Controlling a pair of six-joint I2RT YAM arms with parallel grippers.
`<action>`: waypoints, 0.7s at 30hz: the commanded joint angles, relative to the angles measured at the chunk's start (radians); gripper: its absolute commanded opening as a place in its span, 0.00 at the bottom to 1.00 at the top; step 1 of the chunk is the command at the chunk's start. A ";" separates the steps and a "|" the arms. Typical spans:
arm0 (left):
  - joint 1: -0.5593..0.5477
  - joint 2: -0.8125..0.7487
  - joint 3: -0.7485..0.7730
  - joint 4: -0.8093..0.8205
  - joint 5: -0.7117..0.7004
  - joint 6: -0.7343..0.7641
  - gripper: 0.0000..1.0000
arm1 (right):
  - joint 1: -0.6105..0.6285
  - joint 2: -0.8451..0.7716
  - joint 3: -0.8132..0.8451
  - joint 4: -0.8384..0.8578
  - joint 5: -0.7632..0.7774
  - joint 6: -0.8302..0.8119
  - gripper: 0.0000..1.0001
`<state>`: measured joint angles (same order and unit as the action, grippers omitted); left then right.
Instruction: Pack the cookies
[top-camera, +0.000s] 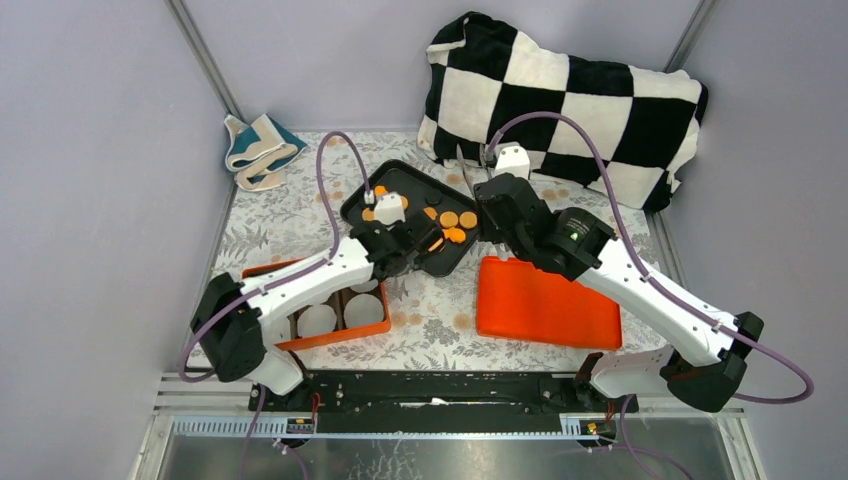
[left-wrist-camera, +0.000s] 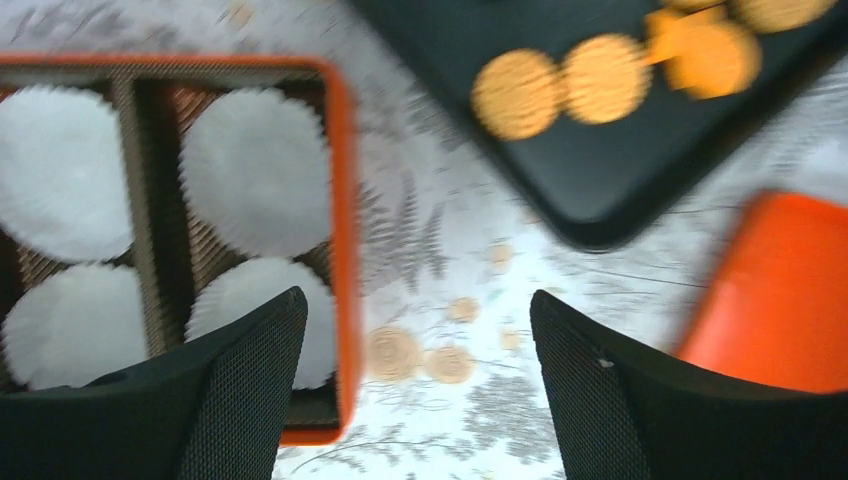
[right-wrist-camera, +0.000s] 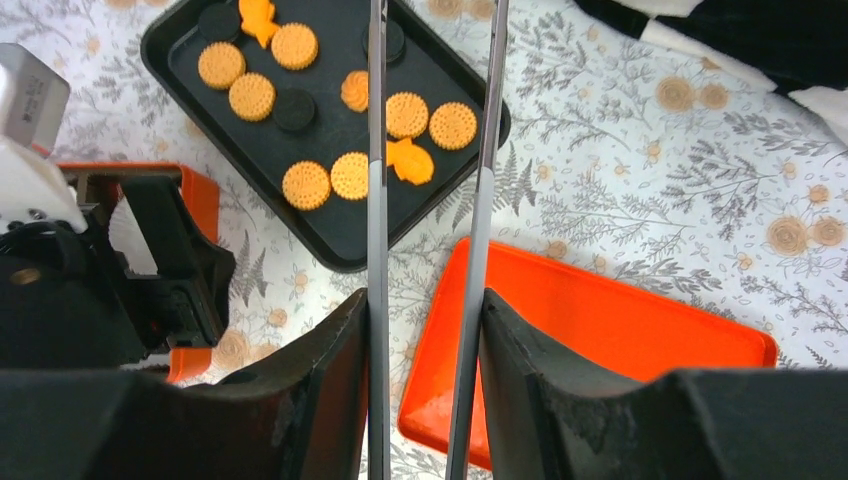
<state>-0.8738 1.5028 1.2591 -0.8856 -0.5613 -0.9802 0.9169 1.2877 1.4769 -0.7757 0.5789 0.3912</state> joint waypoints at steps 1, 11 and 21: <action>0.037 0.029 -0.076 -0.136 -0.056 -0.140 0.87 | -0.004 -0.018 -0.034 0.071 -0.057 -0.021 0.46; 0.249 0.115 -0.112 0.074 -0.017 -0.005 0.86 | -0.004 -0.075 -0.126 0.095 -0.079 -0.016 0.46; 0.256 0.328 -0.020 0.289 0.058 0.110 0.85 | -0.004 -0.067 -0.129 0.096 -0.066 -0.020 0.46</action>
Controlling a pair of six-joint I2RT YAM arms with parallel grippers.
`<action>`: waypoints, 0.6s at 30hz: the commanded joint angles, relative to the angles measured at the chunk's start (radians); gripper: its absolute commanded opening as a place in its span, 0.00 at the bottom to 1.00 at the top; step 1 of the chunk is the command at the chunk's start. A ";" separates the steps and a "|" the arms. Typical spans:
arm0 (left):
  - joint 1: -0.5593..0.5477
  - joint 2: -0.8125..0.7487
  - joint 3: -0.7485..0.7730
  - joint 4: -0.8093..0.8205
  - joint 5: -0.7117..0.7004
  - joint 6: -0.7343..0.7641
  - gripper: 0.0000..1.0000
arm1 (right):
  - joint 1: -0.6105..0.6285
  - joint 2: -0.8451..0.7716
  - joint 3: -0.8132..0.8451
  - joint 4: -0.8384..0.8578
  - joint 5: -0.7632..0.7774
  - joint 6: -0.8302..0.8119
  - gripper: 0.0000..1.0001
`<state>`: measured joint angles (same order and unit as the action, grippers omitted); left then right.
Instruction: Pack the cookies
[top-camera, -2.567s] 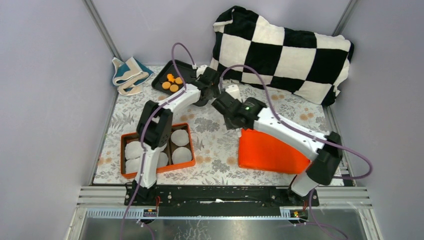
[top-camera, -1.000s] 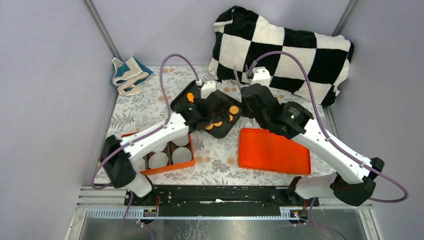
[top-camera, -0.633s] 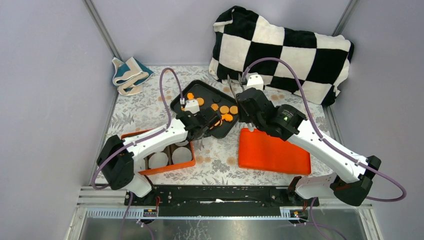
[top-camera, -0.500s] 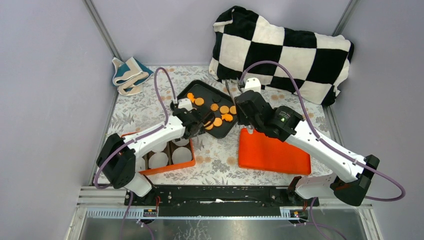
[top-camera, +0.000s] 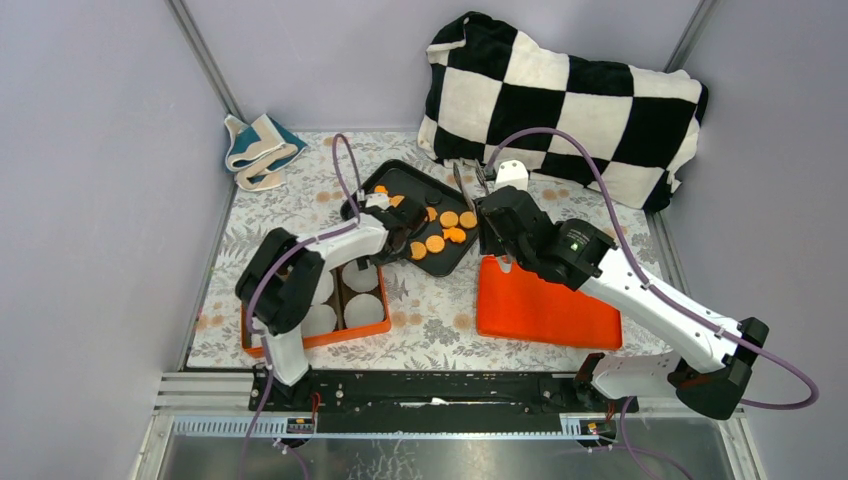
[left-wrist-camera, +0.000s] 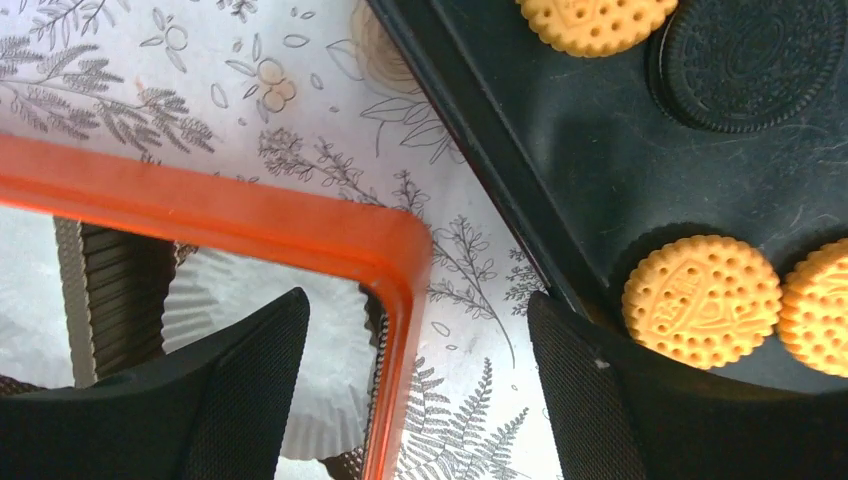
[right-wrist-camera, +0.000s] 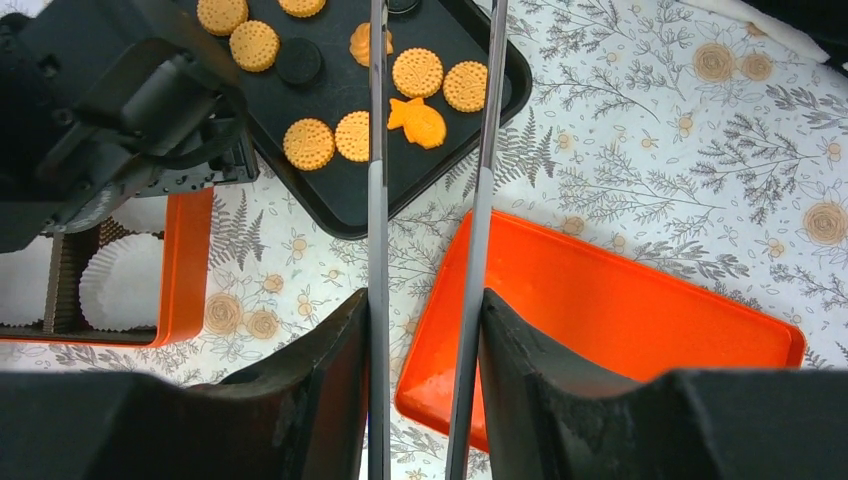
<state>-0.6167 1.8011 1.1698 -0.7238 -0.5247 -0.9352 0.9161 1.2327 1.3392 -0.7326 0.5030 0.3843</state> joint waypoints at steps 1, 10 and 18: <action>-0.002 0.037 0.083 0.140 0.027 0.076 0.84 | -0.004 -0.007 0.007 0.053 0.015 -0.014 0.46; -0.047 0.137 0.226 0.238 0.170 0.132 0.83 | -0.014 0.032 -0.033 0.055 0.075 0.008 0.46; -0.137 0.287 0.379 0.231 0.221 0.154 0.82 | -0.063 0.017 -0.071 0.049 0.072 0.018 0.46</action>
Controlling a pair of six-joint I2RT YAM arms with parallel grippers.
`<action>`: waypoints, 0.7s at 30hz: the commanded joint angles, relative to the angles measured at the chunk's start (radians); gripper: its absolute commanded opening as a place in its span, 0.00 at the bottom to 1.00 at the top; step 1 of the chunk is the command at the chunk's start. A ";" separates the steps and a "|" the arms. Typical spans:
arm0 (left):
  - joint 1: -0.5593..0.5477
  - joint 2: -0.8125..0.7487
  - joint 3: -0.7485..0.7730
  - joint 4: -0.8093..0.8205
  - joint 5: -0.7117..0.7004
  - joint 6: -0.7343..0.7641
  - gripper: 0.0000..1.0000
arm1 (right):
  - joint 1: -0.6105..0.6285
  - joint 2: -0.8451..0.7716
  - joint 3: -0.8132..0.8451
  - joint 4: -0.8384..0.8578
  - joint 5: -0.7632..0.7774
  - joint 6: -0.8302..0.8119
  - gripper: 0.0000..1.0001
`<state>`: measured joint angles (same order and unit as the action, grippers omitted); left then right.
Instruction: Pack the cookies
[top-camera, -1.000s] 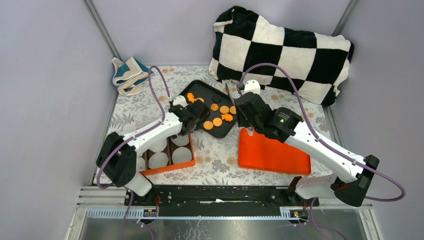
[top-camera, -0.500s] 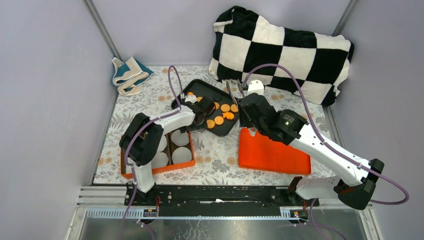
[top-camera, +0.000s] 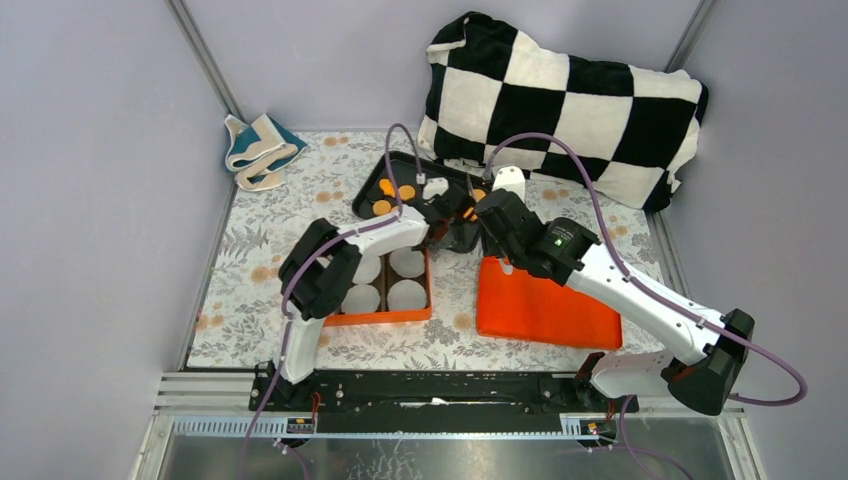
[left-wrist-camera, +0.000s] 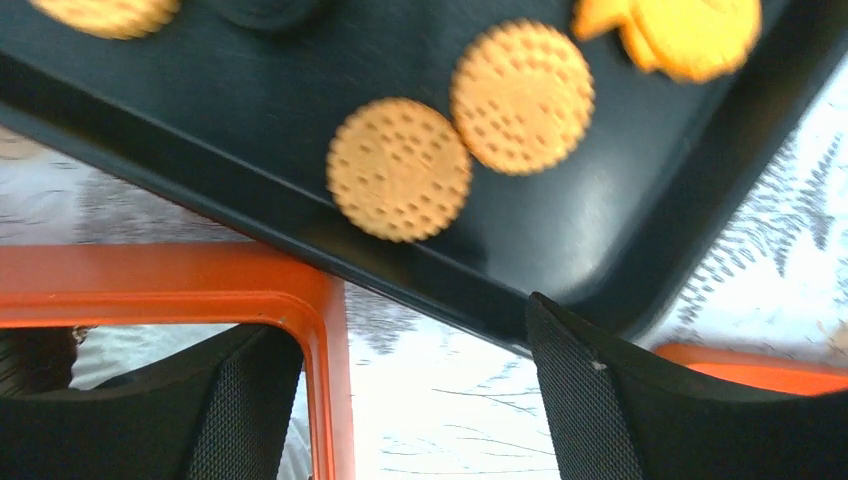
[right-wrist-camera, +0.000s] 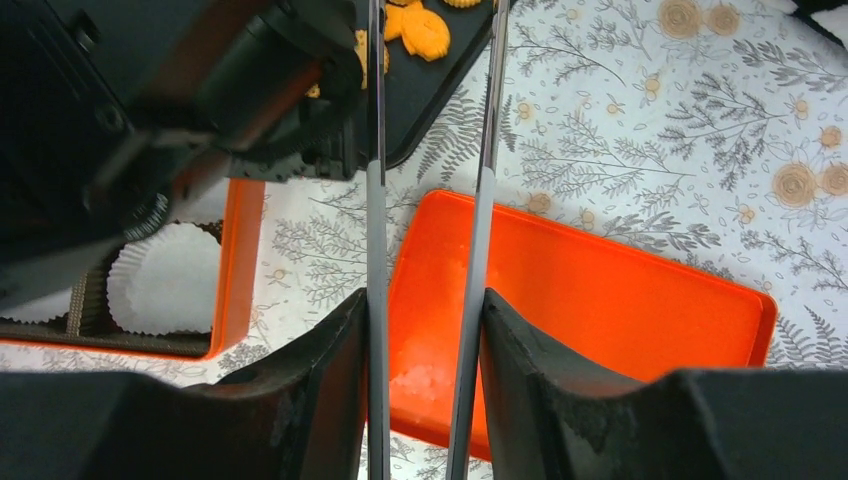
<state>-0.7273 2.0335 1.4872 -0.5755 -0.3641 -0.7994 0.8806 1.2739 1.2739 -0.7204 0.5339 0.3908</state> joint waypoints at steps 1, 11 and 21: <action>-0.030 0.061 0.069 0.074 0.057 0.014 0.82 | -0.032 -0.026 -0.010 0.036 0.041 0.011 0.46; -0.015 -0.247 -0.096 0.004 -0.106 -0.079 0.83 | -0.105 -0.002 -0.022 0.066 0.017 -0.001 0.46; 0.008 -0.559 -0.023 -0.071 -0.176 -0.021 0.88 | -0.117 0.281 0.201 0.076 -0.219 -0.072 0.46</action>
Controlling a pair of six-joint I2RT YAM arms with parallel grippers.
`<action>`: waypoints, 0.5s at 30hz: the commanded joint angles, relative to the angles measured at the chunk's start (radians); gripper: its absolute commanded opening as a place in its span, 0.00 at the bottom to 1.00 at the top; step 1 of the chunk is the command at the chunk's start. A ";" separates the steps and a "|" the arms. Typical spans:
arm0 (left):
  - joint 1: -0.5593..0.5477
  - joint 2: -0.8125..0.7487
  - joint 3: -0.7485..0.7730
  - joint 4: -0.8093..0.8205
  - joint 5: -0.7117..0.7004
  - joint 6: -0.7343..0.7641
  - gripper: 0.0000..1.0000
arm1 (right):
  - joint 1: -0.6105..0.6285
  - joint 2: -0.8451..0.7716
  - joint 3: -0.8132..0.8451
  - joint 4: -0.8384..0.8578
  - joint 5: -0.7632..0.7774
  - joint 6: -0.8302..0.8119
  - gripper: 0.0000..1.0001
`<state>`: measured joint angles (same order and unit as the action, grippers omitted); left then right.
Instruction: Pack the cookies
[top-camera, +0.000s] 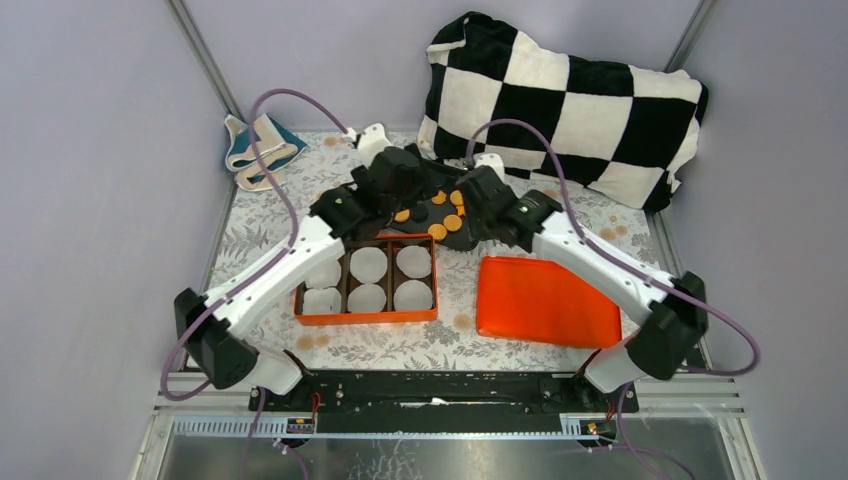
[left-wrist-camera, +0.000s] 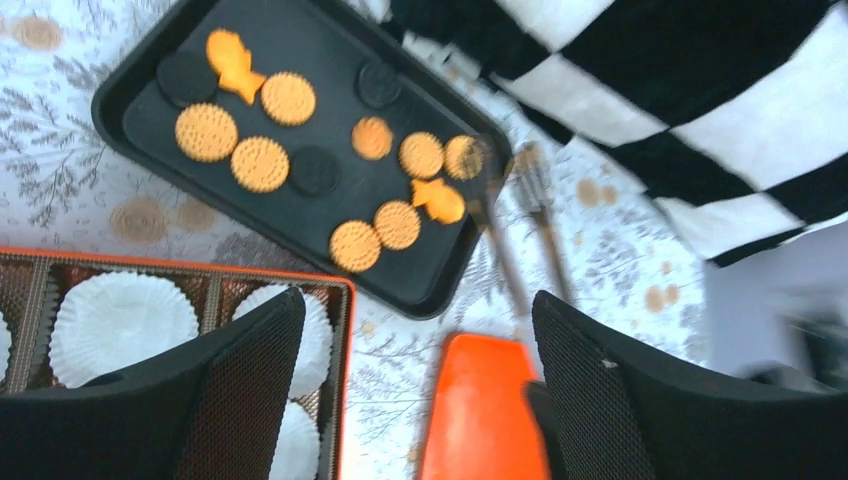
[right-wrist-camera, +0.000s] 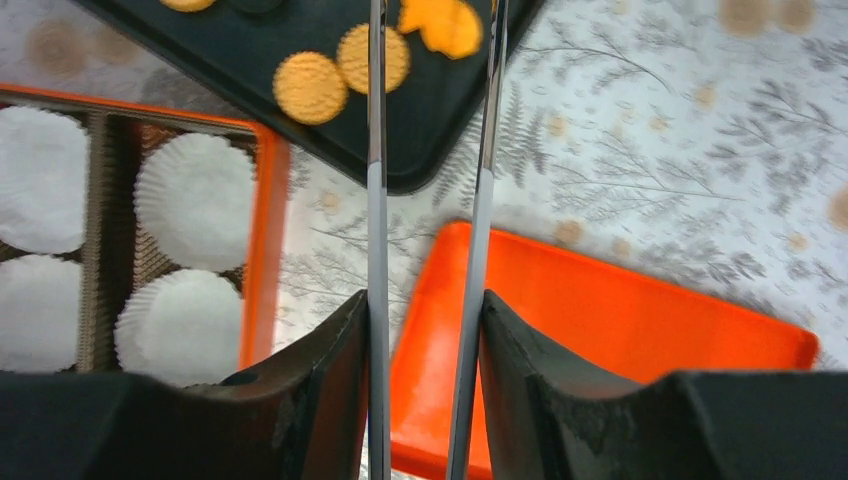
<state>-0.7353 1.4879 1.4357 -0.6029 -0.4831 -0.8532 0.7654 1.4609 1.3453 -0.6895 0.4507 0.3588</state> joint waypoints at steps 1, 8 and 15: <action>0.021 -0.018 0.025 -0.044 -0.055 0.036 0.88 | -0.001 0.124 0.149 0.048 -0.177 -0.042 0.46; 0.060 -0.044 -0.058 -0.009 -0.003 0.063 0.89 | -0.001 0.288 0.224 0.062 -0.249 -0.034 0.45; 0.092 -0.086 -0.125 0.037 0.032 0.073 0.89 | -0.005 0.400 0.274 0.059 -0.211 -0.053 0.45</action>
<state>-0.6605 1.4403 1.3346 -0.6041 -0.4683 -0.8074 0.7654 1.8305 1.5520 -0.6529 0.2325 0.3313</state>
